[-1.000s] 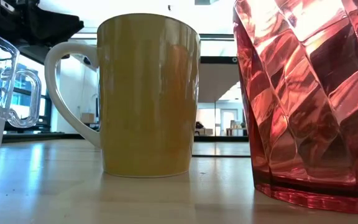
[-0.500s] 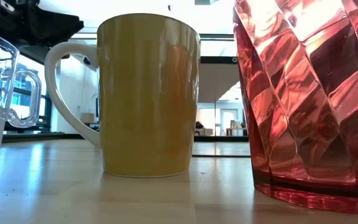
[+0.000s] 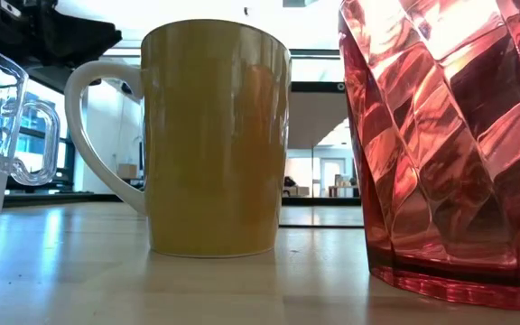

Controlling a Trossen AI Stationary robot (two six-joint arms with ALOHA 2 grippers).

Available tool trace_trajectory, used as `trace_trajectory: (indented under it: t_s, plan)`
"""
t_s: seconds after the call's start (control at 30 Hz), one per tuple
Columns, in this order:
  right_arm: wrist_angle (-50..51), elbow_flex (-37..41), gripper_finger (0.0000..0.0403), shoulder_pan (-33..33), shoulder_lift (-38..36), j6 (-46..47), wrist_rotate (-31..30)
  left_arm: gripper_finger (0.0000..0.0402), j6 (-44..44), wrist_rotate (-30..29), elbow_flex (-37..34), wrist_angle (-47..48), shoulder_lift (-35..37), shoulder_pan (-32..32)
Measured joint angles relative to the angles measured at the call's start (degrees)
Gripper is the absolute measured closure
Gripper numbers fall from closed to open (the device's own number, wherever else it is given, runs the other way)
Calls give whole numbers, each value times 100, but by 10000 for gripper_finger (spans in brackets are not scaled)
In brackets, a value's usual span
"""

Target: Stack small to large cups/mugs on shelf

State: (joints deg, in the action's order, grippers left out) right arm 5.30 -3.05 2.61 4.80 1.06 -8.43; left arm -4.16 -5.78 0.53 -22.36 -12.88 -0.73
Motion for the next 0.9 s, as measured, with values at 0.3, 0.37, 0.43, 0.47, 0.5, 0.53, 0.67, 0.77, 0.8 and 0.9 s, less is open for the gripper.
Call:
trace_trajectory:
  t_s: [0.3,0.37,0.43,0.47,0.5,0.53,0.67,0.77,0.8,0.9]
  plan:
    - [0,0,325,2,0,2,1,334,0,0,0,-2,-1,0]
    - [2,0,325,2,-2,2,0,334,0,-2,1,0,-1,0]
    - [1,0,325,1,0,1,1,334,0,0,1,-1,1,0]
    - [2,1,325,1,-2,1,1,334,0,-2,1,0,0,0]
    - [1,0,325,0,0,0,1,334,0,-2,0,-1,-1,0]
    - [0,0,325,0,0,2,2,334,0,0,1,0,-1,0]
    - [1,1,325,1,0,2,1,334,0,-1,-1,-3,-1,0]
    - [2,0,325,2,-1,1,1,334,0,-2,1,-2,0,0]
    - [1,0,325,2,0,2,2,334,0,-13,-1,-6,1,0]
    - [1,1,325,0,-1,-7,-2,334,-10,-283,0,-10,1,0]
